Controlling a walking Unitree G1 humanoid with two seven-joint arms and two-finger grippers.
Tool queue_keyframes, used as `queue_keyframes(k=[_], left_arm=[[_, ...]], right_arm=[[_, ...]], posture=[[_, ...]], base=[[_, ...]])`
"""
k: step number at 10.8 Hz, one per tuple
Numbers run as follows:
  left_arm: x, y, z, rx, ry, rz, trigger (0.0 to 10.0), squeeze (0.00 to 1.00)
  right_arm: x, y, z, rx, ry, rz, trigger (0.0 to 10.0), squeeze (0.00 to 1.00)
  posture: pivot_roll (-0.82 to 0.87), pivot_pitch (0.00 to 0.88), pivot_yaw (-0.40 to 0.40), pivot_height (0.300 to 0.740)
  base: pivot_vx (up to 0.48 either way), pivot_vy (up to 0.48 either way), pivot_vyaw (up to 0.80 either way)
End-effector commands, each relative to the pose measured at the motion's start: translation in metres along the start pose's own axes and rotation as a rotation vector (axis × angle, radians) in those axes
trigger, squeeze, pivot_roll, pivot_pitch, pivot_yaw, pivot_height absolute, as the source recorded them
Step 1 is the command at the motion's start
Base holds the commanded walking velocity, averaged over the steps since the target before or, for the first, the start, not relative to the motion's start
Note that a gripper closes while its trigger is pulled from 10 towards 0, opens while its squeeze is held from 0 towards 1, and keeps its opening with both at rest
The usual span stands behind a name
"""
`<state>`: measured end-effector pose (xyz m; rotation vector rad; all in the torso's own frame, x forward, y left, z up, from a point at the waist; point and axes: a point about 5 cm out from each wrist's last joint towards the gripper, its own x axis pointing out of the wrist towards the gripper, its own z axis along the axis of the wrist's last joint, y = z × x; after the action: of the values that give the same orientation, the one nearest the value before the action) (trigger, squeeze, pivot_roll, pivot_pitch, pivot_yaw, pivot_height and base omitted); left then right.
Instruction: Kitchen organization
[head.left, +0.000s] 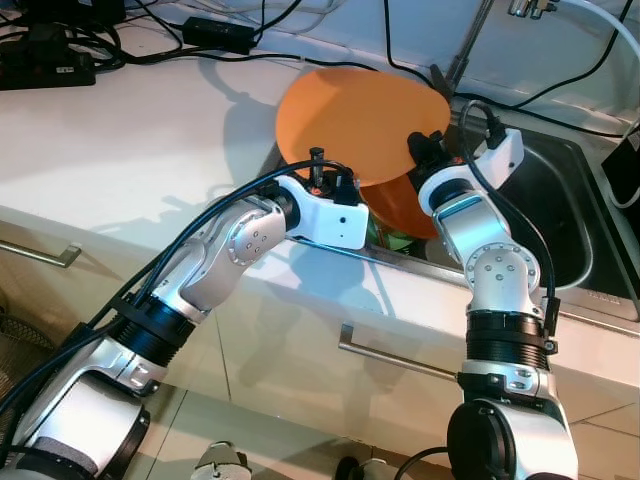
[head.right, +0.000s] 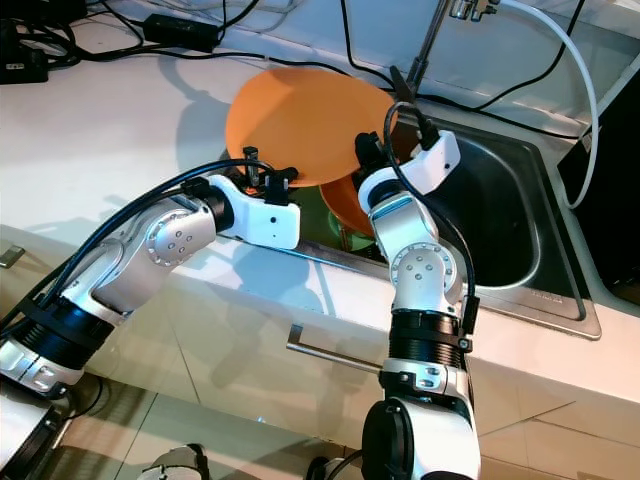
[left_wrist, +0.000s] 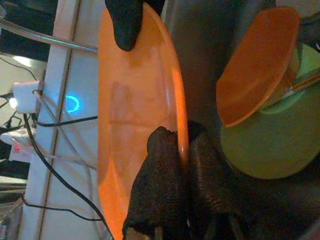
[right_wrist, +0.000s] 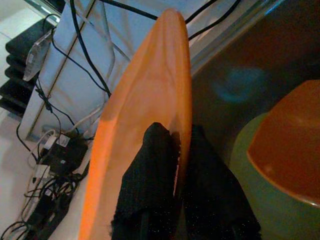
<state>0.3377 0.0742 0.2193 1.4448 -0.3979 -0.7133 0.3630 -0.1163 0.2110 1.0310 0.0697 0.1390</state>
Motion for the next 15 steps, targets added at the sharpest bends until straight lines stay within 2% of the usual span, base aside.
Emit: queue_keyframes(k=[1,5,10,11,13,14,15], left_arm=[[-0.001,0.013,0.004,0.003,-0.02,0.051,10.0,1.0],[0.0,0.012,0.005,-0.013,-0.024,0.051,10.0,1.0],[0.0,0.011,0.004,-0.01,-0.018,0.052,10.0,1.0],[0.0,0.011,0.004,-0.008,-0.015,0.048,10.0,0.0],[0.0,0.01,0.005,-0.011,-0.015,0.044,10.0,0.0],[0.0,0.008,0.005,-0.028,-0.013,0.041,10.0,0.0],[0.0,0.004,0.003,-0.08,-0.005,0.035,10.0,0.0]], right_arm=[[0.003,0.012,-0.004,0.007,0.01,0.031,0.0,0.0],[0.002,0.01,-0.001,0.052,-0.013,0.017,0.0,0.0],[0.003,-0.002,0.021,0.15,-0.137,-0.051,0.0,0.0],[0.002,-0.008,0.03,0.168,-0.18,-0.074,0.0,0.0],[0.001,-0.019,0.045,0.162,-0.241,-0.115,0.0,0.0],[0.001,-0.025,0.052,0.122,-0.268,-0.136,0.0,0.0],[0.001,-0.036,0.054,0.013,-0.272,-0.189,10.0,0.0]], posture=[[0.07,0.082,-0.129,0.74],[0.06,0.084,-0.127,0.74],[0.07,0.084,-0.129,0.74],[0.07,0.083,-0.129,0.74],[0.06,0.083,-0.129,0.74],[0.06,0.085,-0.13,0.74],[0.06,0.085,-0.13,0.74]], base=[[0.0,0.0,0.0],[0.0,0.0,0.0],[0.0,0.0,0.0],[0.0,0.0,0.0],[0.0,0.0,0.0],[0.0,0.0,0.0],[0.0,0.0,0.0]])
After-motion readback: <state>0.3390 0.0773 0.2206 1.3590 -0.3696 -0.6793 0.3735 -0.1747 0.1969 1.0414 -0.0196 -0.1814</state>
